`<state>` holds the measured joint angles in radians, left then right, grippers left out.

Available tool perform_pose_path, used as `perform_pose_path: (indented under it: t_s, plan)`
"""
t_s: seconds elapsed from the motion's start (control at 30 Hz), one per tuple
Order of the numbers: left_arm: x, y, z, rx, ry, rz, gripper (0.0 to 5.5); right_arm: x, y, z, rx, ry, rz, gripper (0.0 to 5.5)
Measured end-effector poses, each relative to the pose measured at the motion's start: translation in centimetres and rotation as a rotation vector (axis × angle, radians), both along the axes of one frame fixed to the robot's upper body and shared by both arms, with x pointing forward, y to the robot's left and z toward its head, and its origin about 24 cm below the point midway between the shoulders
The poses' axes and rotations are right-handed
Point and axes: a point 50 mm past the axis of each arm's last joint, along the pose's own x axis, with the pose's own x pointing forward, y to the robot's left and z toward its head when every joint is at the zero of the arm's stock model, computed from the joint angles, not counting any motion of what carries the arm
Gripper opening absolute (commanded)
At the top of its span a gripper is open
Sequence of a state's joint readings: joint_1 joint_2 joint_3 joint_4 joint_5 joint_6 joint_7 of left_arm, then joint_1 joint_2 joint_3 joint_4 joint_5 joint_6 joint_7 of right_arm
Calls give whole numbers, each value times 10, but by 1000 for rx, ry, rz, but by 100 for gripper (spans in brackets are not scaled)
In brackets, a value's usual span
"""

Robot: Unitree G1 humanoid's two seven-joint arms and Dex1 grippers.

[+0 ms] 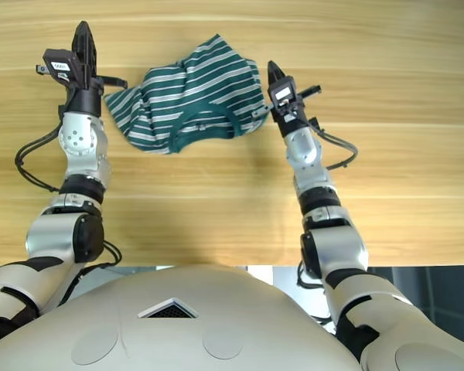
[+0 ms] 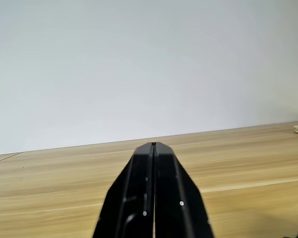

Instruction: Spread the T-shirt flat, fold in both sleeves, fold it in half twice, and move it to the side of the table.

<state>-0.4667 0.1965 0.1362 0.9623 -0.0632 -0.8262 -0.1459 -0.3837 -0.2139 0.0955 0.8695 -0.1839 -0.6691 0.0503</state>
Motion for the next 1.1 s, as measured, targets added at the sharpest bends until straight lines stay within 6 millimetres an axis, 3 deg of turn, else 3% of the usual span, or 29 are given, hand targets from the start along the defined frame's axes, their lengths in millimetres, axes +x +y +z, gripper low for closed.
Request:
perform_pose_path:
  t_s: [1.1]
  plan:
    - [-6, 3, -4, 4, 5, 8, 0, -3, 15, -6, -49, 29, 101, 2]
